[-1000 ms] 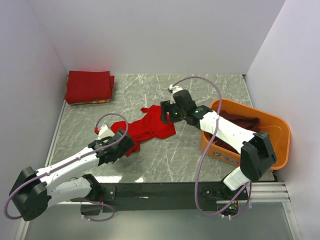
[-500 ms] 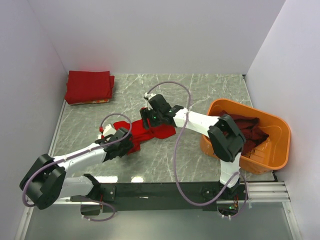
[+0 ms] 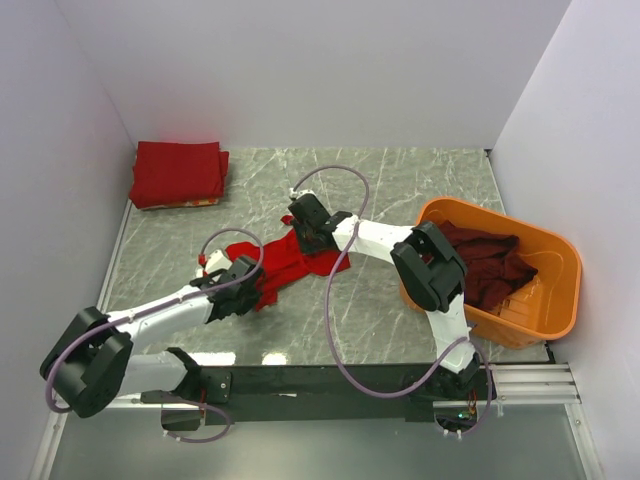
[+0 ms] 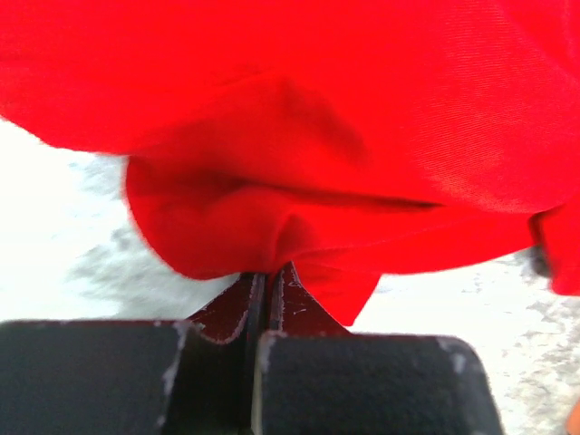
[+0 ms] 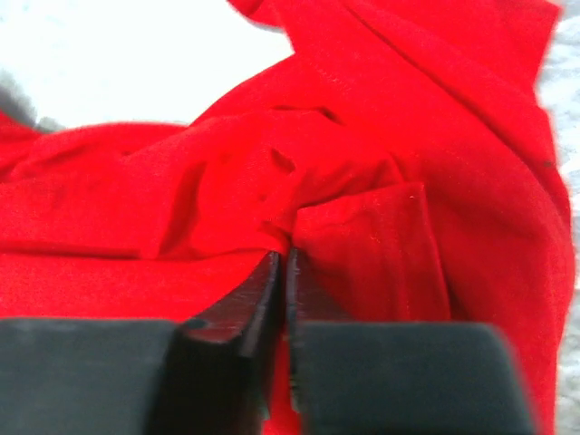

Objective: Fold and stack the t-shirts
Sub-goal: Flatten the tshirt out

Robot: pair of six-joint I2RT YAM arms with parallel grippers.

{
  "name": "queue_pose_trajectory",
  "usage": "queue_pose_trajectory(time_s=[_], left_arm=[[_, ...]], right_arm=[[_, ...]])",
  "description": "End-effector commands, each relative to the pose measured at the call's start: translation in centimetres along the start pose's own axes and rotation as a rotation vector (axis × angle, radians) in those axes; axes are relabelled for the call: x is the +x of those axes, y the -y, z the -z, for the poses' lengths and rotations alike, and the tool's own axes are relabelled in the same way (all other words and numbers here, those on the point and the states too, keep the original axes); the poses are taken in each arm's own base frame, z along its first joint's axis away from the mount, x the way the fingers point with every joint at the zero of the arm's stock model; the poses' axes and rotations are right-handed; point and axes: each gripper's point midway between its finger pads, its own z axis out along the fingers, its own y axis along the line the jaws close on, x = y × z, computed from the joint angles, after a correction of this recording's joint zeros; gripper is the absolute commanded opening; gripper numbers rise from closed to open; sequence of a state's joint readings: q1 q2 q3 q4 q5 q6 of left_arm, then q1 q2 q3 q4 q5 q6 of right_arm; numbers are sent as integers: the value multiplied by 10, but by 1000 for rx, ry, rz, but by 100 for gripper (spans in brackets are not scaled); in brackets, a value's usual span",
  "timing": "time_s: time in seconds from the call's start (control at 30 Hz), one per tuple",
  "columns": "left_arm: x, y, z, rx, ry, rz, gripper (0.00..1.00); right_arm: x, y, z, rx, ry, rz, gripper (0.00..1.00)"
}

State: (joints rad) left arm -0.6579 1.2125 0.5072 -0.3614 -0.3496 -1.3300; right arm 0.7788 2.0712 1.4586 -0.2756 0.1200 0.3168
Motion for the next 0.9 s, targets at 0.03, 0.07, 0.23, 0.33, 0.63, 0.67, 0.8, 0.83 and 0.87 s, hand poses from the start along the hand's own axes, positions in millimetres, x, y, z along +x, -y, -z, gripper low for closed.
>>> queue_pose_trajectory(time_s=[0.03, 0.07, 0.23, 0.33, 0.63, 0.67, 0.8, 0.83, 0.87], left_arm=[[-15, -13, 16, -66, 45, -1, 1], [-21, -8, 22, -48, 64, 3, 1], [-42, -8, 46, -35, 127, 1, 1], [-59, -5, 68, -8, 182, 17, 1], [-132, 20, 164, 184, 407, 71, 1], [-142, 22, 181, 215, 438, 93, 1], [-164, 22, 221, 268, 498, 109, 1], [-168, 23, 229, 286, 507, 109, 1], [-174, 26, 245, 323, 518, 116, 1]], right_arm=[[-12, 14, 10, 95, 53, -8, 0], [-15, 15, 14, 98, 63, -8, 0], [-44, 12, 64, 57, 182, -31, 0], [-61, 10, 106, 6, 280, -46, 0], [-86, 40, 219, 34, 506, -94, 0], [-87, 42, 227, 39, 521, -99, 0], [-97, 55, 284, 40, 629, -124, 0], [-98, 58, 294, 45, 650, -131, 0], [-100, 60, 304, 39, 672, -132, 0]])
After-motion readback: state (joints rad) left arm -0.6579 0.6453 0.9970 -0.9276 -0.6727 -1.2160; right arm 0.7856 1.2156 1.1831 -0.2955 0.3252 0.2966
